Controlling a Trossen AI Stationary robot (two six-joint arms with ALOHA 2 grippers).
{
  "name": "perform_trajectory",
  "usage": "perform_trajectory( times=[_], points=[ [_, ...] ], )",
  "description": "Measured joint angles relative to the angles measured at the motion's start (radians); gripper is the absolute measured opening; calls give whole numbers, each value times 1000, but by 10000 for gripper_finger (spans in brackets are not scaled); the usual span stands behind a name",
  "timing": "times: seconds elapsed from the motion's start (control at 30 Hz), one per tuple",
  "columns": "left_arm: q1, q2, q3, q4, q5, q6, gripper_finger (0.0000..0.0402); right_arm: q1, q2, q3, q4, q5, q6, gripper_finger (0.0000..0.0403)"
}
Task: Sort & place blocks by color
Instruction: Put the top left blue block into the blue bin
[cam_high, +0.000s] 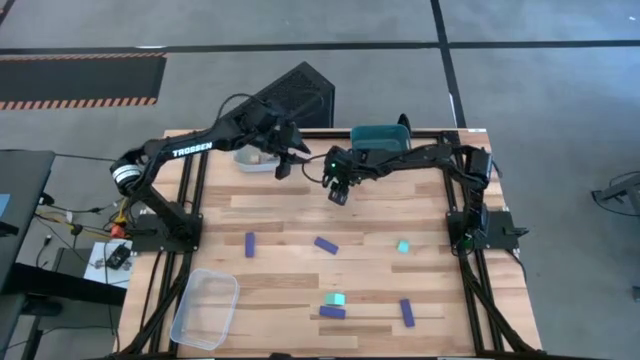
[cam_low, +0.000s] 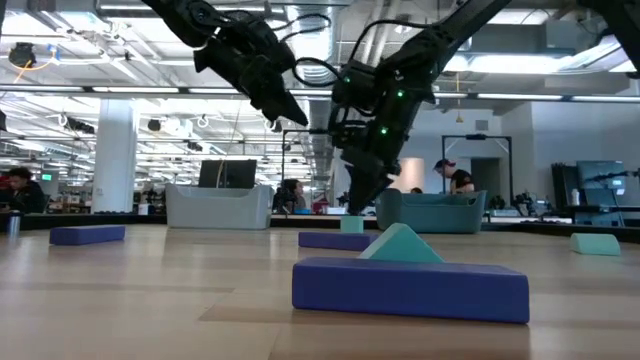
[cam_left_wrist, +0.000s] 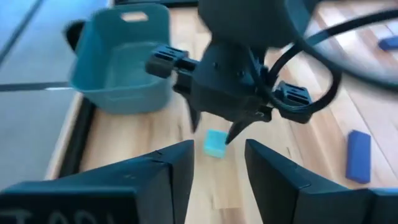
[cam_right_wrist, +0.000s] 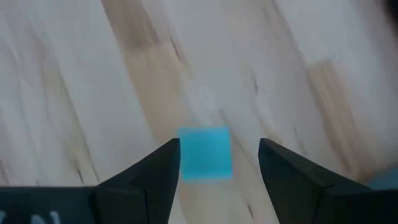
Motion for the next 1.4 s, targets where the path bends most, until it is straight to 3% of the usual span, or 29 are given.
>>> perform_trajectory(
  times=[0.07,0.23,0.33,0.63,0.87,1.0,1.4],
  points=[
    [12,-25,0,1,-19,-16,147,-13,-1,1,16,-39,-4,241],
    [15,-92,0,-17,-241,-115,179,-48,-3,2,15,-116,-58,241],
    [14,-124,1,-27,-318,-173,193,-75,8,2,17,-203,-53,240],
    [-13,-144,1,-58,-307,-451,200,-85,44,3,51,-282,-50,223],
    [-117,-144,1,-86,-288,-613,201,-49,44,3,50,-289,-49,205],
    [-187,-159,25,-92,-340,-648,201,-23,36,1,41,-288,-41,193],
    [-349,-308,64,-163,-741,-672,201,57,7,1,-46,-283,-2,179]
  ],
)
